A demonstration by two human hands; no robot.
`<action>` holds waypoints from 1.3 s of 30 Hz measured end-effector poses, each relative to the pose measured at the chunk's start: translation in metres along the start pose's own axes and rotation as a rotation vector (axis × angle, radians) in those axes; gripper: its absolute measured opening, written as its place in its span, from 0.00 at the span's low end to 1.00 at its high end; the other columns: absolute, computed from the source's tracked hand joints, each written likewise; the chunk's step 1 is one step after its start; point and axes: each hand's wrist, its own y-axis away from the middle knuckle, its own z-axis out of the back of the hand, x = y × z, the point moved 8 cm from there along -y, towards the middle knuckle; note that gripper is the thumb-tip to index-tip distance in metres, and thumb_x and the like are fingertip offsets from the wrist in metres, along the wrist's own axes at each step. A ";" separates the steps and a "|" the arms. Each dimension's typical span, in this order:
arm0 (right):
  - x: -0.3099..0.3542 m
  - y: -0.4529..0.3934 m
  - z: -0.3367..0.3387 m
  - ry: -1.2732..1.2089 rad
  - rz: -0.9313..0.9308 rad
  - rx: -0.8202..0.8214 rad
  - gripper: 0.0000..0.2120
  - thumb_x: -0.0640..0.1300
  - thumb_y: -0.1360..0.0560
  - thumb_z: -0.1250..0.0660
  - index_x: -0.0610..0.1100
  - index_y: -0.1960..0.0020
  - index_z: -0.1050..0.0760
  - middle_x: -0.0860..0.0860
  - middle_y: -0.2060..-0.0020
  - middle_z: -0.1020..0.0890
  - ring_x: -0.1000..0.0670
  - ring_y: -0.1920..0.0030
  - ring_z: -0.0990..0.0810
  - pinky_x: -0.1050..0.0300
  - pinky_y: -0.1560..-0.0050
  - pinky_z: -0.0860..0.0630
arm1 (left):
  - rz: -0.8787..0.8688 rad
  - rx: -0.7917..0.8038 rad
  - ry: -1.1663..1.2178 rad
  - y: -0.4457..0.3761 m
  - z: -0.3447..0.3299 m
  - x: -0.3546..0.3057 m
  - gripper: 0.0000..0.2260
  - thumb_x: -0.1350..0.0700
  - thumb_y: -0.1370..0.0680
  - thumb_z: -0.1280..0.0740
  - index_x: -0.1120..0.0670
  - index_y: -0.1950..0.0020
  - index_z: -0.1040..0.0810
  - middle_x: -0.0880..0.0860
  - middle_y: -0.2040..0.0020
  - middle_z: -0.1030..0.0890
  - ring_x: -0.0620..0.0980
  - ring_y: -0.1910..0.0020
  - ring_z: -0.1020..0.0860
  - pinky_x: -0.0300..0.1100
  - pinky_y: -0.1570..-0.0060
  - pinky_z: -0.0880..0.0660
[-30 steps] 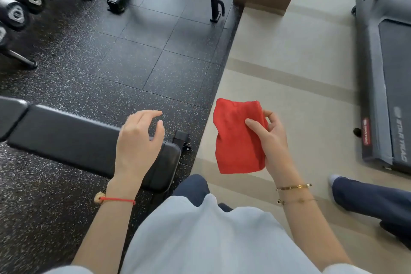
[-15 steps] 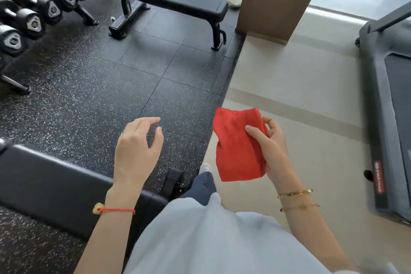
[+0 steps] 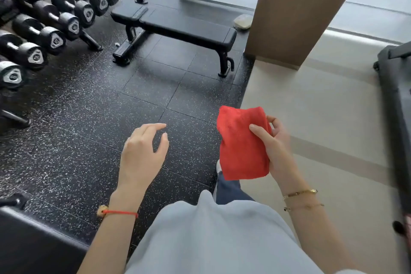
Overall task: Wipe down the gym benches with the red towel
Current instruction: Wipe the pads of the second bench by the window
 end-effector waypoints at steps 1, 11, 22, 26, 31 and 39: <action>0.000 -0.019 -0.009 0.004 -0.005 0.009 0.11 0.36 0.26 0.30 0.46 0.48 0.27 0.43 0.54 0.20 0.44 0.54 0.22 0.46 0.49 0.27 | 0.015 -0.005 0.001 -0.017 -0.004 0.005 0.12 0.54 0.21 0.36 0.53 0.39 0.22 0.50 0.42 0.19 0.51 0.41 0.23 0.49 0.39 0.27; 0.046 -0.253 -0.114 0.053 0.003 0.099 0.12 0.37 0.27 0.29 0.44 0.46 0.27 0.47 0.56 0.19 0.49 0.57 0.22 0.54 0.55 0.25 | 0.078 -0.094 0.000 -0.243 -0.013 0.032 0.11 0.55 0.20 0.36 0.53 0.40 0.21 0.49 0.44 0.19 0.49 0.43 0.22 0.45 0.40 0.27; 0.135 -0.467 -0.238 0.093 0.063 0.171 0.15 0.44 0.33 0.26 0.47 0.49 0.26 0.56 0.62 0.16 0.56 0.61 0.19 0.62 0.61 0.23 | 0.104 -0.170 -0.029 -0.479 0.003 0.065 0.11 0.56 0.21 0.36 0.54 0.40 0.21 0.51 0.43 0.19 0.50 0.42 0.22 0.48 0.39 0.26; 0.129 -0.532 -0.273 0.084 0.028 0.136 0.12 0.36 0.28 0.27 0.47 0.50 0.26 0.51 0.59 0.16 0.53 0.59 0.20 0.56 0.56 0.24 | 0.080 -0.163 -0.019 -0.558 -0.011 0.088 0.11 0.55 0.21 0.36 0.54 0.40 0.21 0.51 0.43 0.18 0.49 0.43 0.22 0.46 0.40 0.26; 0.129 -0.616 -0.327 0.052 0.001 0.065 0.13 0.35 0.27 0.29 0.44 0.46 0.26 0.48 0.57 0.16 0.51 0.58 0.19 0.53 0.53 0.23 | 0.029 -0.116 0.012 -0.680 -0.025 0.122 0.11 0.55 0.20 0.36 0.53 0.39 0.21 0.49 0.43 0.19 0.49 0.42 0.22 0.49 0.39 0.25; 0.154 -0.733 -0.409 0.008 0.014 -0.058 0.15 0.34 0.26 0.30 0.37 0.42 0.28 0.43 0.51 0.18 0.48 0.53 0.20 0.50 0.48 0.23 | -0.120 -0.079 0.008 -0.861 -0.035 0.149 0.10 0.55 0.21 0.35 0.52 0.40 0.21 0.49 0.45 0.19 0.47 0.44 0.23 0.40 0.41 0.29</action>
